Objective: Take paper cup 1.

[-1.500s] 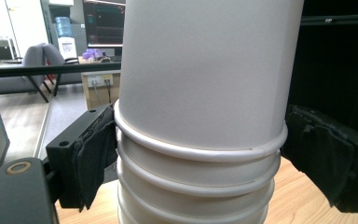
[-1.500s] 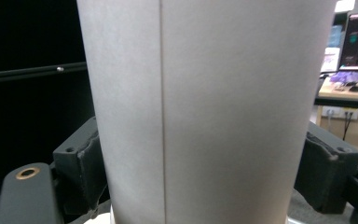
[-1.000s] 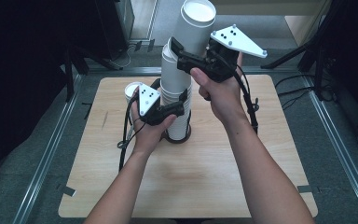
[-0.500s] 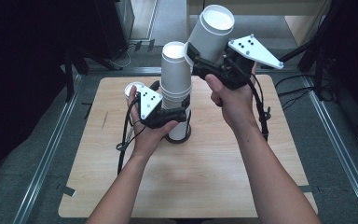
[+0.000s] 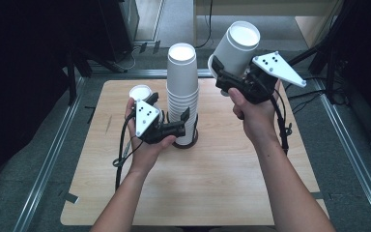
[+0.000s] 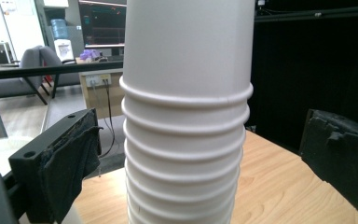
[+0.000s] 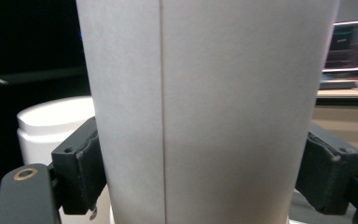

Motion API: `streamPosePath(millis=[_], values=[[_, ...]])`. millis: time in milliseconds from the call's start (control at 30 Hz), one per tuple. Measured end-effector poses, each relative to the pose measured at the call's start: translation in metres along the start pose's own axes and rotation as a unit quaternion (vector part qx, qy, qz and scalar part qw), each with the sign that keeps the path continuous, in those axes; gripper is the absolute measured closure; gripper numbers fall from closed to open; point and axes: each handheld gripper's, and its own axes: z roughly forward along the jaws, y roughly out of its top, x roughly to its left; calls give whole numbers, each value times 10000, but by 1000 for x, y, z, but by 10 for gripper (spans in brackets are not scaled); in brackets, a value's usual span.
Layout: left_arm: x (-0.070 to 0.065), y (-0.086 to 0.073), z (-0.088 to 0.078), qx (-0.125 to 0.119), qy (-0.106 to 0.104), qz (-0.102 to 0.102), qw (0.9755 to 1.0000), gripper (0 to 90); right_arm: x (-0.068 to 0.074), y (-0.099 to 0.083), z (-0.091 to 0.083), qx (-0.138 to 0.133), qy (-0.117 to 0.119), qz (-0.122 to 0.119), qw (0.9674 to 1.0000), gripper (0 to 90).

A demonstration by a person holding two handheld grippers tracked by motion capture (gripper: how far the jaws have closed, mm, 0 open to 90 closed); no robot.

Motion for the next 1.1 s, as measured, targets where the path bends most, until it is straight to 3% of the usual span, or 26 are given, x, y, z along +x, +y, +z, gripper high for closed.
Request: streamPosePath(millis=[233, 367, 533, 1000, 1100], values=[[0, -17, -14, 95, -34, -67, 9999, 0, 2, -21, -9, 108, -131, -219, 9996, 155], [-2, -22, -17, 145, -60, -20, 9999, 0, 2, -28, -11, 148, -160, -170, 9996, 155], [-1, -31, -22, 205, -16, -111, 9997, 0, 3, -43, -16, 168, -259, -254, 9992, 153], [-6, -62, -38, 507, -65, -208, 9985, 0, -11, -89, -36, 500, -380, -351, 9974, 151], [-6, -68, -41, 552, -46, -320, 9980, 0, -13, -99, -43, 531, -437, -358, 9970, 150]])
